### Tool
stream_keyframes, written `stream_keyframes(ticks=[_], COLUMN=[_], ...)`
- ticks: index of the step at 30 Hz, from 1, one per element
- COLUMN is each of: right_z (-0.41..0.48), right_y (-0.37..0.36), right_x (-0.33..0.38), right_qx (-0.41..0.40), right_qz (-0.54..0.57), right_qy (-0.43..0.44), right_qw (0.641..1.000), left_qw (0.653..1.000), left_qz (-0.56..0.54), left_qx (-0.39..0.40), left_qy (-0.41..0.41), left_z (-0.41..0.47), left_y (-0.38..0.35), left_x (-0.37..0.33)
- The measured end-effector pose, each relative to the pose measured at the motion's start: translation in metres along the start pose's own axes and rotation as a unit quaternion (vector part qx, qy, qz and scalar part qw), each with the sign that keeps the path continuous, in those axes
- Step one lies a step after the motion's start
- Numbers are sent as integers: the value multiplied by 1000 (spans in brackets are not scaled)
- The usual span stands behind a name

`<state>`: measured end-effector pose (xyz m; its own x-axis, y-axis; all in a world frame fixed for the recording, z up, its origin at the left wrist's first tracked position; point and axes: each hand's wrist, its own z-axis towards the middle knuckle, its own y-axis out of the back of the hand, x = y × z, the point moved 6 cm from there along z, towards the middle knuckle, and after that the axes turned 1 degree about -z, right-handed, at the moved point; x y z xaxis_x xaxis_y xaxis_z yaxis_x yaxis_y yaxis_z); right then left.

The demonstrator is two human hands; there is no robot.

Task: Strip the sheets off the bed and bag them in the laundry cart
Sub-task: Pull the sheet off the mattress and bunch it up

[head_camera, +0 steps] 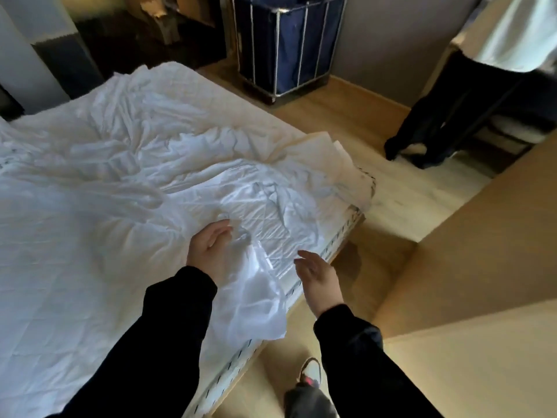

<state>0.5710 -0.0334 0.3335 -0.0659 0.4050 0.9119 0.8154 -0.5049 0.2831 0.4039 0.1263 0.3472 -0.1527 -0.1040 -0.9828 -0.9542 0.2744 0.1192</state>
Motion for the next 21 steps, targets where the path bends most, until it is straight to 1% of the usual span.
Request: stream_keyframes(ticks=[2,4,7,9,12,16,21], right_z=[-5,-5,-3,0,23,75,153], right_y=[30,69,117,143,174,204,237], right_x=[-13,-23,-40,-51,-57,-51,-37], right_qx=[-34,-81,-134,-158,-186,-207,-221], right_qz=[59,105,152,173,216,222,227], right_qy=[-22,-26,-45,-69,-77,-84,-87], right_qw=[997,991,978,970,955,949,945], left_qw=[1000,999,998,997,997,997,995], left_qz=[-18,-25,-49,-52,-44,-36,-55], left_qx=[6,26,34,39,56,60,69], left_qy=[0,-1,31,39,34,37,48], left_z=[-1,1,3,5,24,66,137], left_y=[-19,-48,-86,-109,-144,-184,-245], left_x=[-7,-9,-11,-16,-25,-35,-46])
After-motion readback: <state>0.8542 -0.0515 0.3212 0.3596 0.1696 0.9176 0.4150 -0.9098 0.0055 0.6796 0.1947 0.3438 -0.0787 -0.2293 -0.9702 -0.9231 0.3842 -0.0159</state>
